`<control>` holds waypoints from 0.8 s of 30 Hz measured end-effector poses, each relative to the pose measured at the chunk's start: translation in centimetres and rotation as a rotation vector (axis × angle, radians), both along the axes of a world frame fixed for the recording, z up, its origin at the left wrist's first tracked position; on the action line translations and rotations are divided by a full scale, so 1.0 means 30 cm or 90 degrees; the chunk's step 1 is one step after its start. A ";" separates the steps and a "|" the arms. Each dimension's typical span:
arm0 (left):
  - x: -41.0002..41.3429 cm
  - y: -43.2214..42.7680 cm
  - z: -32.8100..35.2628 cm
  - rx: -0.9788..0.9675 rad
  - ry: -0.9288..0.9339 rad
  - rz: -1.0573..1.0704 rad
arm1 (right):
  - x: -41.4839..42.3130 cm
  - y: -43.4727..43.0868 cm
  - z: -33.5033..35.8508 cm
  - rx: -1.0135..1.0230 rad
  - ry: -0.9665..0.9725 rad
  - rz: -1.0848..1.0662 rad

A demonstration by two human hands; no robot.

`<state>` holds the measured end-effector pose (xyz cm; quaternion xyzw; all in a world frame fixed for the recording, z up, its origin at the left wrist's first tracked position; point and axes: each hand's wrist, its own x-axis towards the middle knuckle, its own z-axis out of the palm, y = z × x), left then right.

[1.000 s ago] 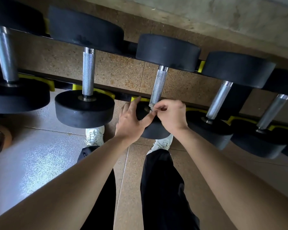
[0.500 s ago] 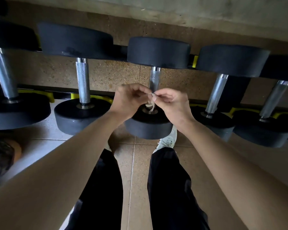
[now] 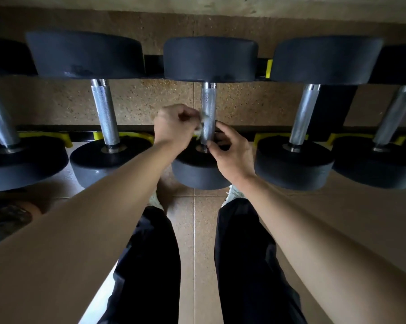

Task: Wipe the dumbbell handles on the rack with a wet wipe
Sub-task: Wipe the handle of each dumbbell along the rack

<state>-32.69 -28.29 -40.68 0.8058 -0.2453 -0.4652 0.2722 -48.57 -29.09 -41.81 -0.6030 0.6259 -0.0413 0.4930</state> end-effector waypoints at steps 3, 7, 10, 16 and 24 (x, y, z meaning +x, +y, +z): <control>-0.015 0.056 0.008 0.107 -0.015 -0.043 | 0.002 -0.001 0.003 0.011 0.005 -0.006; -0.009 0.000 0.015 0.067 0.054 0.100 | 0.002 -0.004 0.001 0.024 0.000 -0.010; 0.007 -0.102 0.027 0.014 0.072 0.224 | 0.004 -0.006 -0.001 0.032 0.000 -0.010; -0.011 -0.076 0.028 0.020 0.102 0.239 | 0.000 -0.011 0.000 0.055 -0.023 -0.011; -0.027 0.047 0.057 0.105 0.210 0.159 | -0.019 -0.025 0.032 0.002 -0.102 0.019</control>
